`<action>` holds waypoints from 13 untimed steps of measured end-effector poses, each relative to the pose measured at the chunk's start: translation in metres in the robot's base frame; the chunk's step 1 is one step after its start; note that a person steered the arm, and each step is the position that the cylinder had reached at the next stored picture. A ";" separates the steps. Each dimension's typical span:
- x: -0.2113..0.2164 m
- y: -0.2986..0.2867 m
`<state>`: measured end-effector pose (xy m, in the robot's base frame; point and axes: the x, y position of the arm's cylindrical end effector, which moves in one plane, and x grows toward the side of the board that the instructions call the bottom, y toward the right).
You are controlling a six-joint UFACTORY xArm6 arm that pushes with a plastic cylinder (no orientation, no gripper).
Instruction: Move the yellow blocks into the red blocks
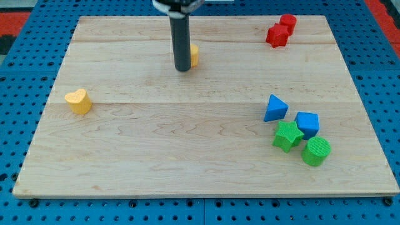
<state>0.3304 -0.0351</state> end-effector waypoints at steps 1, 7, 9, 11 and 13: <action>-0.007 0.008; -0.086 0.100; 0.111 -0.140; 0.149 -0.239; 0.074 -0.115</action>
<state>0.4046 -0.1498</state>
